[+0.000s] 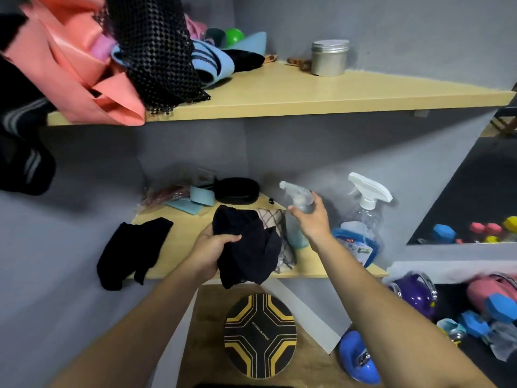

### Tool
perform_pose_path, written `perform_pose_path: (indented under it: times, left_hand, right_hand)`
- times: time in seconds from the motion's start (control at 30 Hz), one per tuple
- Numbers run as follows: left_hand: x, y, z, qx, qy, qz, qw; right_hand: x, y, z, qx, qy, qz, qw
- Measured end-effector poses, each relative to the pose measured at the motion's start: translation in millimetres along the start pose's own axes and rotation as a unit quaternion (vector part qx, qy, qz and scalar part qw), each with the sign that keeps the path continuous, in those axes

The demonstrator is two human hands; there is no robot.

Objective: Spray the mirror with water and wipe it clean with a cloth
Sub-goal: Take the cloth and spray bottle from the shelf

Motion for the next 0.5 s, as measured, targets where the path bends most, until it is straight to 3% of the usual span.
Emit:
perform_pose_path:
  times: [0.1, 0.2, 0.4, 0.5]
  left_hand:
    - [0.1, -2.5, -10.2, -0.020, 0.028, 0.027, 0.999]
    - [1.2, -7.8, -17.3, -0.042, 0.033, 0.041, 0.998]
    - [13.9, -26.5, -18.8, -0.105, 0.056, 0.083, 0.989]
    - [13.9, -41.5, -23.3, -0.129, 0.071, 0.101, 0.984]
  right_hand:
    - [-4.2, 10.9, 7.0, -0.032, -0.108, 0.008, 0.994]
    - [-3.3, 11.4, 10.5, -0.047, -0.195, -0.044, 0.979]
    - [11.6, -18.0, 15.9, -0.059, -0.209, -0.216, 0.952]
    - [26.9, -45.4, 25.3, 0.001, -0.182, -0.287, 0.940]
Point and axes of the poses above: each hand's wrist, its own y-axis towards the middle knuckle, its own z-axis out of the palm, x = y × z, the point moved 2 cm from there along y, towards the middle knuckle, and after that the axes turned 9 degrees about z, right-handed, at the moved point
